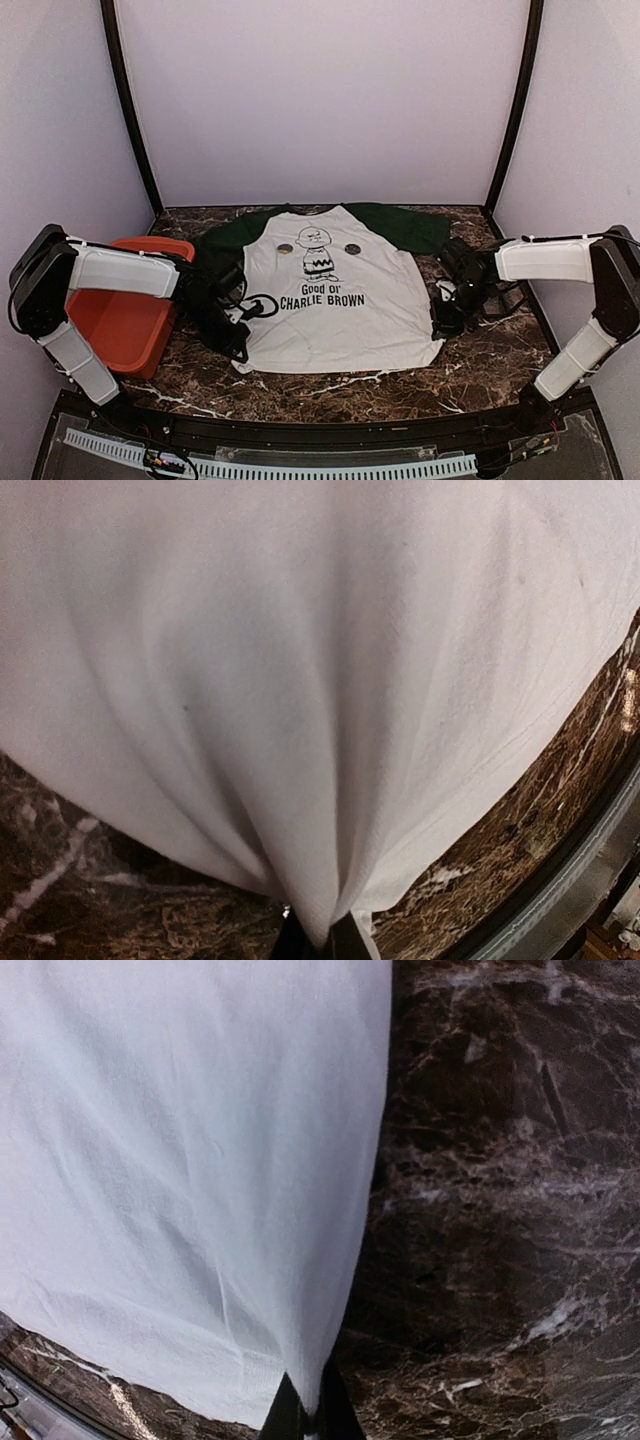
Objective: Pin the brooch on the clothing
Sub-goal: Smooth out the clothing with brooches at the center of the board.
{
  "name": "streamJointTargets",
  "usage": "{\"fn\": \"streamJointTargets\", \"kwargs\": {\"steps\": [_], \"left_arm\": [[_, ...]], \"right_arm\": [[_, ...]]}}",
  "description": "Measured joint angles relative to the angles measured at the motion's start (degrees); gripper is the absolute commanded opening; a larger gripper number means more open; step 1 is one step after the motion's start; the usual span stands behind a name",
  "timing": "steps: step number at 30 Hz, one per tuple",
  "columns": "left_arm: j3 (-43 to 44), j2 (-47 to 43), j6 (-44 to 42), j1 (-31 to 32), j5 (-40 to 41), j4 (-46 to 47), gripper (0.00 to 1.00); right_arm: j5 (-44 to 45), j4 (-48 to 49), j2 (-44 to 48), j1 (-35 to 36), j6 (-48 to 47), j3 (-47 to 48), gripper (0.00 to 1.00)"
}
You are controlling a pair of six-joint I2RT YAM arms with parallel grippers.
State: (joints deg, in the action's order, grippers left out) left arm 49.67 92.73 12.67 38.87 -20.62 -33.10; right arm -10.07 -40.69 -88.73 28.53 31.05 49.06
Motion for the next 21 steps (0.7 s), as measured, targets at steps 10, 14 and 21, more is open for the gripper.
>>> {"fn": "streamJointTargets", "kwargs": {"steps": [10,14,21], "left_arm": [[-0.52,-3.72,1.27,0.04,-3.08,-3.78,0.09],[-0.48,-3.72,1.07,0.04,-3.56,-5.33,0.65],[2.8,-6.6,1.05,0.04,-0.26,-10.38,0.99]], "right_arm": [[-0.79,-6.4,7.17,0.35,1.46,-0.02,0.19],[-1.01,-7.54,7.3,1.51,1.55,-0.28,0.61],[5.05,-15.15,7.93,3.41,0.66,6.1,0.99]]}}
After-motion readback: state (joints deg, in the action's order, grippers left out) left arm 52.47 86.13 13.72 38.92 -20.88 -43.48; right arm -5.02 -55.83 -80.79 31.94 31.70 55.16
